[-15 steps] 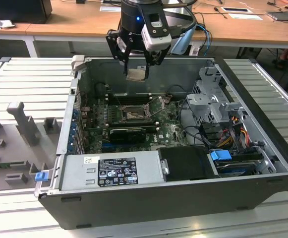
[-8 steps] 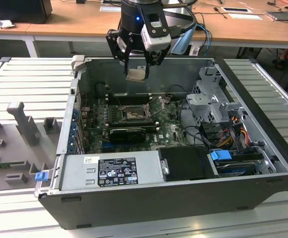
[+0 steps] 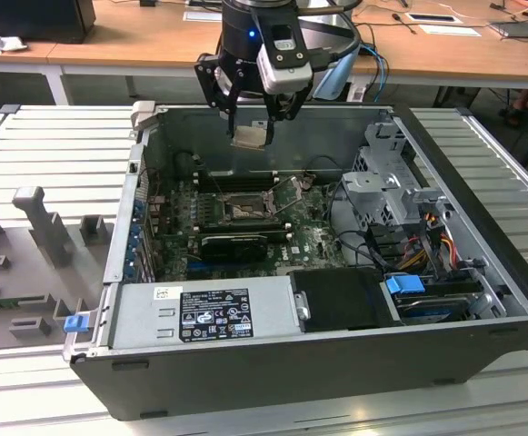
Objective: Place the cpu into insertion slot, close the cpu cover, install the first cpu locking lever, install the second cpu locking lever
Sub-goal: 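Place the cpu into insertion slot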
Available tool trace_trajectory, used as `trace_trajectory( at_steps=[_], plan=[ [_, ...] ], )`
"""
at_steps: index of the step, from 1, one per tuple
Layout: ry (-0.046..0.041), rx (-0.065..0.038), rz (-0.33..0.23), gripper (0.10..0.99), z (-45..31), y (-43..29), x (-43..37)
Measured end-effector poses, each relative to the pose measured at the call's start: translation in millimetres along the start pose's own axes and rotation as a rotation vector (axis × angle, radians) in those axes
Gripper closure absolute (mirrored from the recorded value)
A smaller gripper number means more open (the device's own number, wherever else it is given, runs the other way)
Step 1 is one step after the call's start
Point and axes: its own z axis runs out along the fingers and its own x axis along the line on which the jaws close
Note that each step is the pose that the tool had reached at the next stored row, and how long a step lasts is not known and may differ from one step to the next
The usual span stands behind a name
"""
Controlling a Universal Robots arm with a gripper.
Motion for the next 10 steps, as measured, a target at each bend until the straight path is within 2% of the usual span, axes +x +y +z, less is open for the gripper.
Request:
trace_trajectory(
  at_steps=[10],
  plan=[
    [-0.0024,-0.001,0.026,0.553,0.0,0.0,0.0]
  ],
)
